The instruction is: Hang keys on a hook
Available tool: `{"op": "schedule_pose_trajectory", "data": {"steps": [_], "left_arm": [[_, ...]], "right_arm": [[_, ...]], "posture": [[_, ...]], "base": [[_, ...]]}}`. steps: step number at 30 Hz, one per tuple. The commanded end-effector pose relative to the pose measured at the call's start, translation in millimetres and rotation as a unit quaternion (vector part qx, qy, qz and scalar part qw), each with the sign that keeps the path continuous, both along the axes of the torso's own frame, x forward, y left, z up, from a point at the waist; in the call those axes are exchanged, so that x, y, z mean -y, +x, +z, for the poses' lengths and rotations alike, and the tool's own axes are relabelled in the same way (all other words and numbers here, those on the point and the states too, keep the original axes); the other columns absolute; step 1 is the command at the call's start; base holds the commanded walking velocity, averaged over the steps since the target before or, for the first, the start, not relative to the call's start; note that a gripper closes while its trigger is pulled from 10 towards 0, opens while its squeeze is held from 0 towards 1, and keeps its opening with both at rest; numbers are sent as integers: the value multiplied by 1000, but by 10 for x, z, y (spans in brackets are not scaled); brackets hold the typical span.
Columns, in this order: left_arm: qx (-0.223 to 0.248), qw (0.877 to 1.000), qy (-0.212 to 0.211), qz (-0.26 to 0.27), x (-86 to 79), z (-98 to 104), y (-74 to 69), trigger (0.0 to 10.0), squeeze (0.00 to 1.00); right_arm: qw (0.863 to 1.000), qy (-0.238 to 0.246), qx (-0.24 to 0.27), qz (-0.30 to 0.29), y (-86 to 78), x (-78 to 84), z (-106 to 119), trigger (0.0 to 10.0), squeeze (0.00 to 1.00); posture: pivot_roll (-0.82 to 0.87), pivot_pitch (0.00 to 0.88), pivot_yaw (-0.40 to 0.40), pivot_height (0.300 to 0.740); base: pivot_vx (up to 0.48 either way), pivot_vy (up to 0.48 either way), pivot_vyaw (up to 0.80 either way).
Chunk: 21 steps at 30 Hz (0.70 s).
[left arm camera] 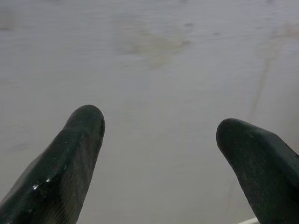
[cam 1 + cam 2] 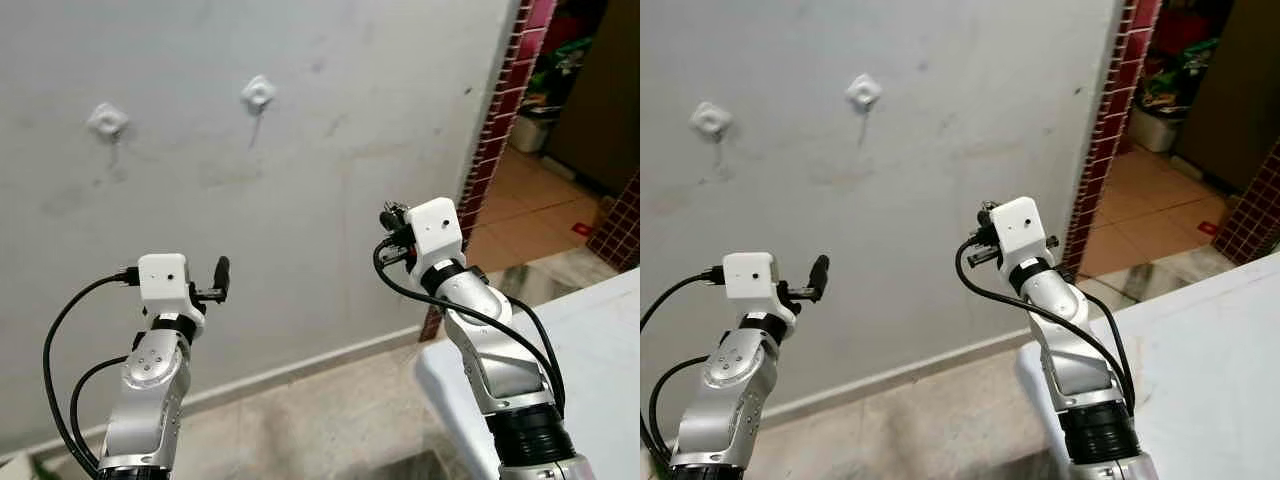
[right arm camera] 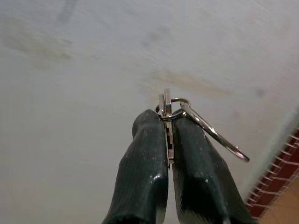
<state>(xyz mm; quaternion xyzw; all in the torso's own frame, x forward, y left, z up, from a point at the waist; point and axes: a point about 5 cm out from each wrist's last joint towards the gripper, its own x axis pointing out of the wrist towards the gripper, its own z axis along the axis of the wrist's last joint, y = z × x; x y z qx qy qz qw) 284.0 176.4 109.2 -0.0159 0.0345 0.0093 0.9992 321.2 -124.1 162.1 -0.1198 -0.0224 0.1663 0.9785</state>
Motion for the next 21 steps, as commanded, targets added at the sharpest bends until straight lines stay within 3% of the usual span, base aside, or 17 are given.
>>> {"op": "schedule_pose_trajectory", "data": {"steps": [1,4,14,20,21], "left_arm": [[5,1000,7,5,-28,39,15,10000,0],[-2,1000,5,25,-77,13,-4,10000,0],[-7,999,6,47,-94,-6,-6,10000,0],[-8,999,9,51,-107,-7,-1,10000,0],[-8,999,9,51,-107,-8,-3,10000,0]], "right_arm": [[1000,4,2,0,0,9,23,10000,0],[1000,2,1,9,-17,-11,11,10000,0],[1000,-1,5,20,-15,-45,23,10000,0],[1000,0,6,23,-26,-51,20,10000,0],[1000,0,6,23,-28,-52,18,10000,0]], "posture": [[-8,2,67,740],[-8,2,67,740],[-2,4,61,740],[-1,6,61,740],[-2,7,62,740]], "base": [[454,0,0],[376,0,0],[0,0,0],[0,0,526],[0,0,-669]]}}
